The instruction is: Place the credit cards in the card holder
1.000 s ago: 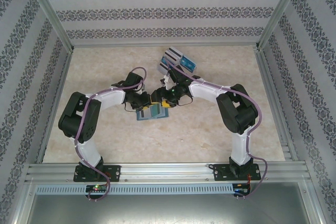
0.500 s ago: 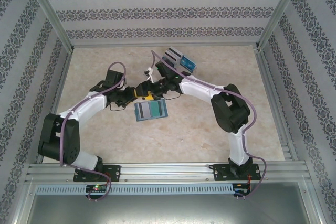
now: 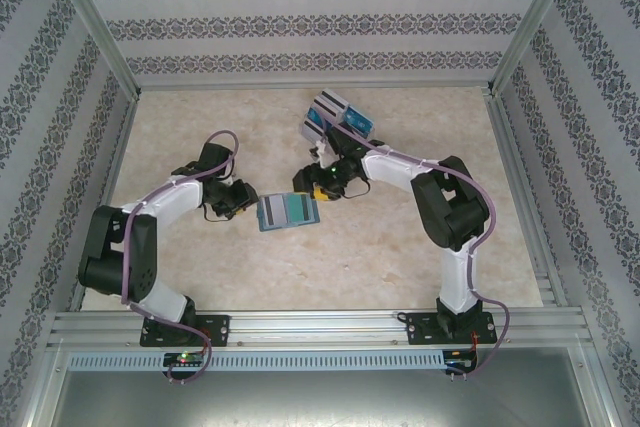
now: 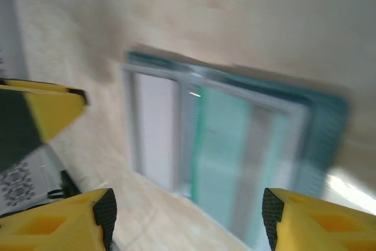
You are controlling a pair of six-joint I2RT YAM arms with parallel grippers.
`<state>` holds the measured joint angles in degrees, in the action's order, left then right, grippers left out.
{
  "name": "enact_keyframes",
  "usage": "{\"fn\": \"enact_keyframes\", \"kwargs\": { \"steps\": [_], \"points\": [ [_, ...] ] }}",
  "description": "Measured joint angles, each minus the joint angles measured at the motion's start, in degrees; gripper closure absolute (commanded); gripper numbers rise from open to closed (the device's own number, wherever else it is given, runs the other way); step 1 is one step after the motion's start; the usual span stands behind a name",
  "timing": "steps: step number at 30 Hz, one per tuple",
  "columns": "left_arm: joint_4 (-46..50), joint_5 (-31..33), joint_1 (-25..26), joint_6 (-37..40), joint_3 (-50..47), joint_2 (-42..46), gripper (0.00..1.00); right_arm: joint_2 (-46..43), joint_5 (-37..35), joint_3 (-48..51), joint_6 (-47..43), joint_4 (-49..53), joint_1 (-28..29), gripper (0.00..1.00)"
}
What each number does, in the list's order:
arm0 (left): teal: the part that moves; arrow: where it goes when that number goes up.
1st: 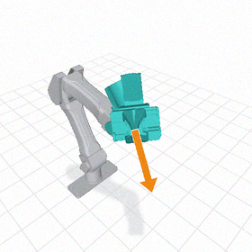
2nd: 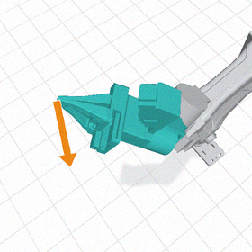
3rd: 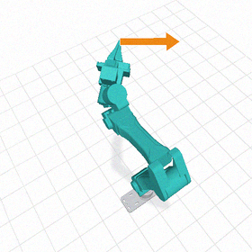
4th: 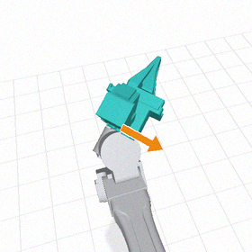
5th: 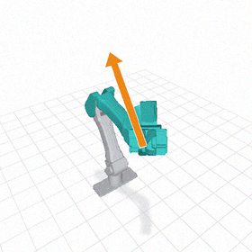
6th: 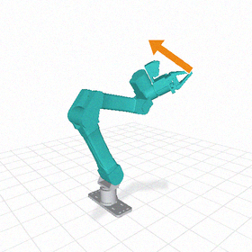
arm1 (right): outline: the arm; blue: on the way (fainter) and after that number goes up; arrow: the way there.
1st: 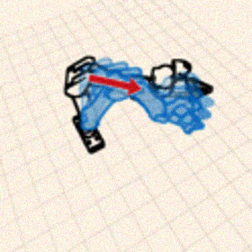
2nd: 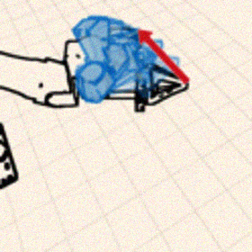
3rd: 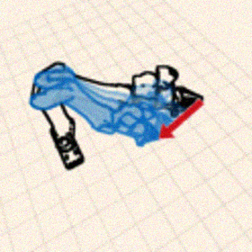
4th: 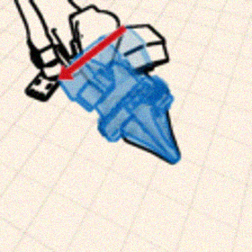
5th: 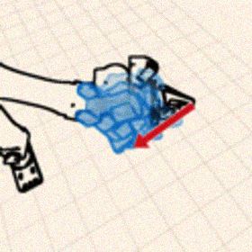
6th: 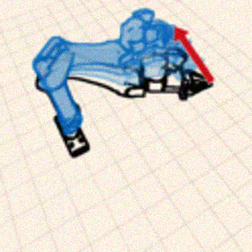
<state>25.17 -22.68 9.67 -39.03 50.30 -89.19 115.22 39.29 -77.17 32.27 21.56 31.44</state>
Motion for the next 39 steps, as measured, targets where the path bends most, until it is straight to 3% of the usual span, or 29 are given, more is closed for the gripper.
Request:
{"fn": "enact_keyframes", "kwargs": {
  "steps": [11, 39],
  "points": [
    [-0.3, -1.3, 0.0, 1.5, -0.2, -5.5, 0.67, 0.1, -1.0, 0.7, -1.2, 2.2, 1.5, 0.32],
    [-0.3, -2.4, -0.9, 1.5, -0.2, -6.9, 0.77, 2.7, 0.2, -3.7, -0.9, 1.8, 4.0, 0.31]
  ]
}}
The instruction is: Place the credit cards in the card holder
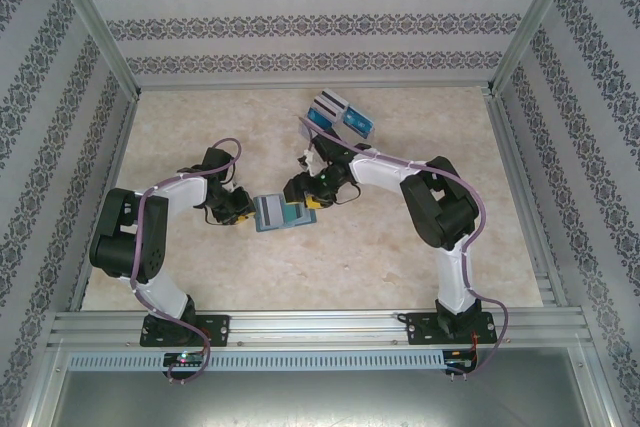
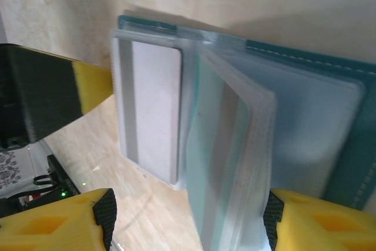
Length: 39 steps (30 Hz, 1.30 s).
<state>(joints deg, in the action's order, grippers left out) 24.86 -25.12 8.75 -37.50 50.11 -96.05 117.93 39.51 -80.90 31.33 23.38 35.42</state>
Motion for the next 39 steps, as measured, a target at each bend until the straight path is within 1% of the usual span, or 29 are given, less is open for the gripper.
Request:
{"fn": "enact_keyframes", "kwargs": {
  "steps": [10, 20, 24, 27, 31, 33, 35, 37, 39],
  "points": [
    [0.0, 0.0, 0.0, 0.0, 0.0, 0.0, 0.78, 0.3, 1.6, -4.9, 0.4, 0.0, 2.2, 0.31],
    [-0.3, 0.2, 0.0, 0.0, -0.5, 1.2, 0.78, 5.8, 3.5, -11.2, 1.5, -0.4, 5.0, 0.31],
    [-0.4, 0.1, 0.0, 0.0, -0.9, 2.2, 0.78, 7.3, 3.9, -12.0, 1.5, -0.3, 5.6, 0.31],
    [0.0, 0.6, -0.3, 0.5, -1.0, 4.5, 0.77, 7.4, 4.1, -12.0, 1.4, 0.0, 5.6, 0.31],
    [2.0, 2.1, -0.6, 1.8, 0.1, 8.3, 0.76, 6.4, 4.0, -11.8, 0.4, 1.1, 3.5, 0.31],
    [3.1, 2.6, -0.7, 2.5, 1.8, 9.1, 0.75, 4.5, 3.5, -11.6, -0.7, 2.1, 1.1, 0.31],
    [3.2, 2.7, -0.7, 3.1, 3.8, 9.3, 0.72, 1.9, 2.5, -11.6, -2.6, 3.3, -1.7, 0.31],
    [3.2, 2.7, -0.7, 3.5, 5.7, 9.3, 0.7, -1.7, 0.2, -11.9, -5.5, 5.5, -5.2, 0.31],
    [3.0, 2.4, -0.7, 3.8, 7.7, 9.2, 0.68, -4.9, -3.9, -13.3, -9.1, 8.4, -8.4, 0.31]
  ]
}}
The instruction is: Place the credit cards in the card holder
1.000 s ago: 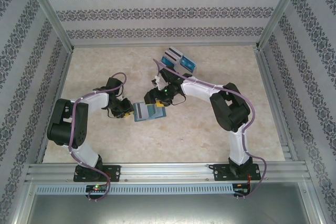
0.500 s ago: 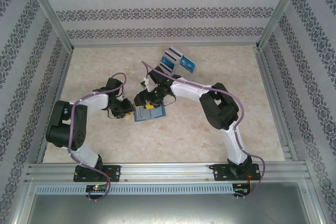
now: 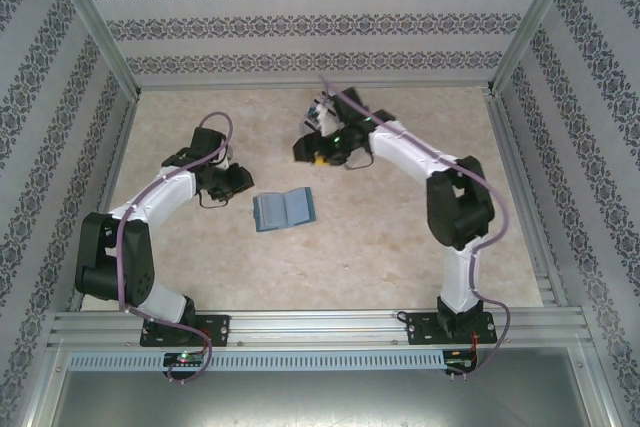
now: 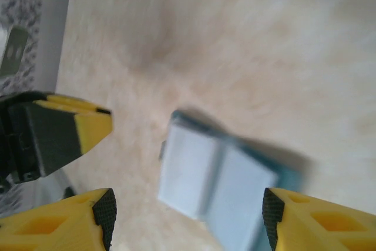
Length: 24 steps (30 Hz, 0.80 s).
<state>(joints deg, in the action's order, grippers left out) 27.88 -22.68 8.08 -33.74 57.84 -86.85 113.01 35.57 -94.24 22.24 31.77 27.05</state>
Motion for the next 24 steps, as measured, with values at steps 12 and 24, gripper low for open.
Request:
{"fn": "enact_keyframes", "kwargs": {
  "steps": [12, 24],
  "points": [
    [-2.0, -2.3, 4.9, 0.8, 23.5, -18.4, 0.62, -1.3, -28.5, -12.4, -19.6, 11.8, -11.6, 0.28],
    [-1.7, -5.1, 7.2, 1.0, 29.9, -27.1, 0.61, 13.9, -34.7, -27.3, -27.2, 17.6, -12.7, 0.26]
  ]
}}
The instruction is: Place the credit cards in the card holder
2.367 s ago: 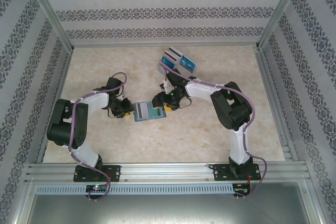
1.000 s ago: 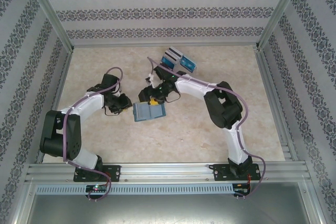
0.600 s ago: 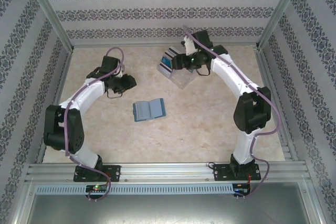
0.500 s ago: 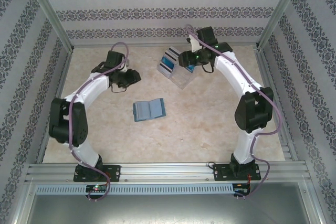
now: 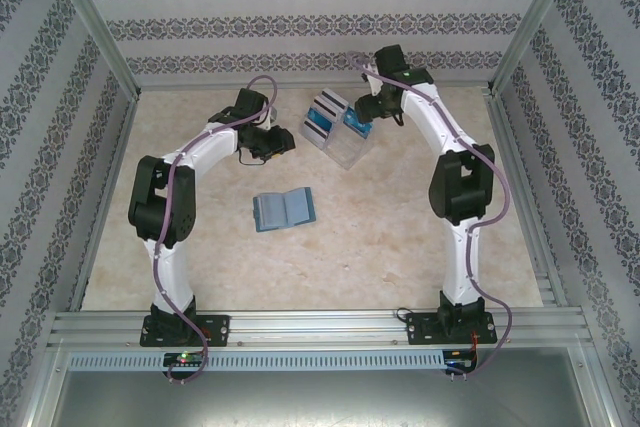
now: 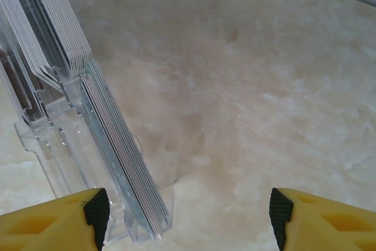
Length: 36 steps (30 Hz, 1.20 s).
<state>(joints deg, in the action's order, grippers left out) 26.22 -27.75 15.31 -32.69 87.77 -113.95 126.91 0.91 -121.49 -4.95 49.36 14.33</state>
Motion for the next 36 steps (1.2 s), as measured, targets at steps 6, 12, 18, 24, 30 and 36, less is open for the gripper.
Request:
{"fn": "enact_keyframes", "kwargs": {
  "steps": [6, 12, 18, 24, 30, 36],
  "points": [
    [0.0, -0.5, 0.3, 0.0, 0.0, 0.0, 0.61, 3.8, -0.1, -4.3, -1.5, 2.0, 1.3, 0.26],
    [0.0, -0.7, 0.4, 0.0, 0.0, 0.0, 0.61, 5.2, -0.1, -5.5, -2.0, 2.8, 1.7, 0.25],
    [0.0, -0.8, 0.4, 0.0, 0.0, 0.0, 0.61, 7.3, -0.2, -6.2, -2.5, 3.3, 1.7, 0.25],
    [0.0, -0.8, 0.4, 0.0, 0.0, 0.0, 0.61, 8.0, -0.7, -7.0, -2.5, 3.8, 1.7, 0.26],
    [0.0, -0.8, 0.4, -0.1, 0.0, 0.0, 0.61, 8.0, -1.7, -7.6, -2.5, 3.8, 1.6, 0.26],
    [0.0, -0.8, 0.4, -0.1, 0.0, 0.0, 0.61, 8.0, -1.8, -7.6, -2.5, 3.8, 1.5, 0.26]
  ]
}}
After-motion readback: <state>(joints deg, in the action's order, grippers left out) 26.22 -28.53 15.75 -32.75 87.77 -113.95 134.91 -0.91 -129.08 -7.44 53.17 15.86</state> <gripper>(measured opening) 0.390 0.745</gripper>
